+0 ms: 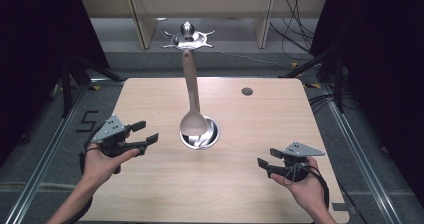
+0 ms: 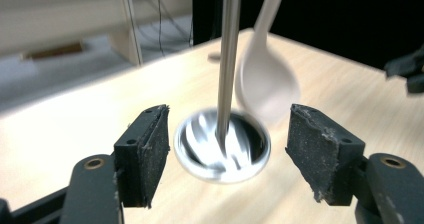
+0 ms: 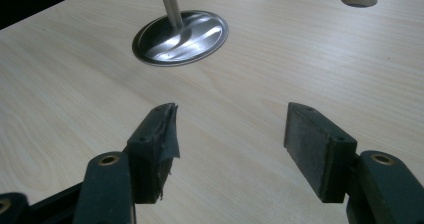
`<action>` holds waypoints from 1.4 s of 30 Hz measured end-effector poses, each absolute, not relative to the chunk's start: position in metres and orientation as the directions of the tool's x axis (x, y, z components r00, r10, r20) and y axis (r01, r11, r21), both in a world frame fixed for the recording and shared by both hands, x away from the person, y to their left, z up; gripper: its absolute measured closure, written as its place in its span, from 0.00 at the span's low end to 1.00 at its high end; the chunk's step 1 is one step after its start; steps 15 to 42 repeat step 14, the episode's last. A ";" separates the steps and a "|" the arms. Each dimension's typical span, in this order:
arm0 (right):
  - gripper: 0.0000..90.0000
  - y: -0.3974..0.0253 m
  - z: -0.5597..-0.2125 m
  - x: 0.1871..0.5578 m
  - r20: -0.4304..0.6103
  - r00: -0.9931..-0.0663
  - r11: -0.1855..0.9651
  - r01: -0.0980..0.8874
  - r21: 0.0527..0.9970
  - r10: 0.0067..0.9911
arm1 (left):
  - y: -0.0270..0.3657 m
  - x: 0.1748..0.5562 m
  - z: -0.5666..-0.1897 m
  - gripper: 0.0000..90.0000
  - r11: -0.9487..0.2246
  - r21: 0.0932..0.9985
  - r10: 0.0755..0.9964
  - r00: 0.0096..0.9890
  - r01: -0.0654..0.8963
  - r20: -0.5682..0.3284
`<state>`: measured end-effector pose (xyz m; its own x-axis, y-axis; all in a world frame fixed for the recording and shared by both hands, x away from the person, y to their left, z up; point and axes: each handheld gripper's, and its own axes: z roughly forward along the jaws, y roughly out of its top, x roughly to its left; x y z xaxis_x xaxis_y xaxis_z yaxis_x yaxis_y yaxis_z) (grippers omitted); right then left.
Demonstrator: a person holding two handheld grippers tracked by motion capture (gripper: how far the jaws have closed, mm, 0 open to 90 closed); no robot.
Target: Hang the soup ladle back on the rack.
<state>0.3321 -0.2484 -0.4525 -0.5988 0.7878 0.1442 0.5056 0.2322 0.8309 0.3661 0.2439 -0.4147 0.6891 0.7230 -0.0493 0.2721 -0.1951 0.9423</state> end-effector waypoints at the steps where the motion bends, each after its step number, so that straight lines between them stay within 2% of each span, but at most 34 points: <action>1: 0.43 -0.249 -0.452 0.332 0.135 -0.595 0.234 0.502 0.833 0.793 | 0.247 0.366 -0.423 0.36 -0.188 0.940 0.725 0.686 0.283 -0.062; 3: 0.43 -0.251 -0.453 0.334 0.105 -0.601 0.247 0.475 0.845 0.793 | 0.253 0.364 -0.438 0.37 -0.169 0.931 0.736 0.670 0.323 -0.098; 4: 0.43 -0.249 -0.453 0.331 0.160 -0.580 0.213 0.521 0.826 0.799 | 0.255 0.362 -0.443 0.37 -0.164 0.927 0.743 0.660 0.337 -0.108; 10: 0.43 -0.250 -0.454 0.332 0.175 -0.575 0.208 0.539 0.816 0.799 | 0.259 0.357 -0.468 0.38 -0.167 0.906 0.757 0.639 0.390 -0.135; 11: 0.43 -0.251 -0.455 0.333 0.157 -0.587 0.218 0.517 0.828 0.795 | 0.258 0.357 -0.469 0.38 -0.161 0.904 0.755 0.639 0.397 -0.146; 12: 0.43 -0.253 -0.455 0.335 0.122 -0.601 0.244 0.490 0.837 0.790 | 0.257 0.356 -0.469 0.38 -0.165 0.902 0.759 0.635 0.399 -0.143; 13: 0.43 -0.251 -0.455 0.333 0.176 -0.588 0.206 0.524 0.826 0.790 | 0.255 0.356 -0.469 0.38 -0.159 0.902 0.755 0.638 0.401 -0.150; 14: 0.43 -0.253 -0.456 0.335 0.143 -0.600 0.227 0.498 0.837 0.787 | 0.254 0.357 -0.468 0.38 -0.170 0.904 0.747 0.650 0.393 -0.142; 42: 0.43 -0.253 -0.456 0.335 0.143 -0.600 0.227 0.498 0.837 0.787 | 0.254 0.357 -0.468 0.38 -0.170 0.904 0.747 0.650 0.393 -0.142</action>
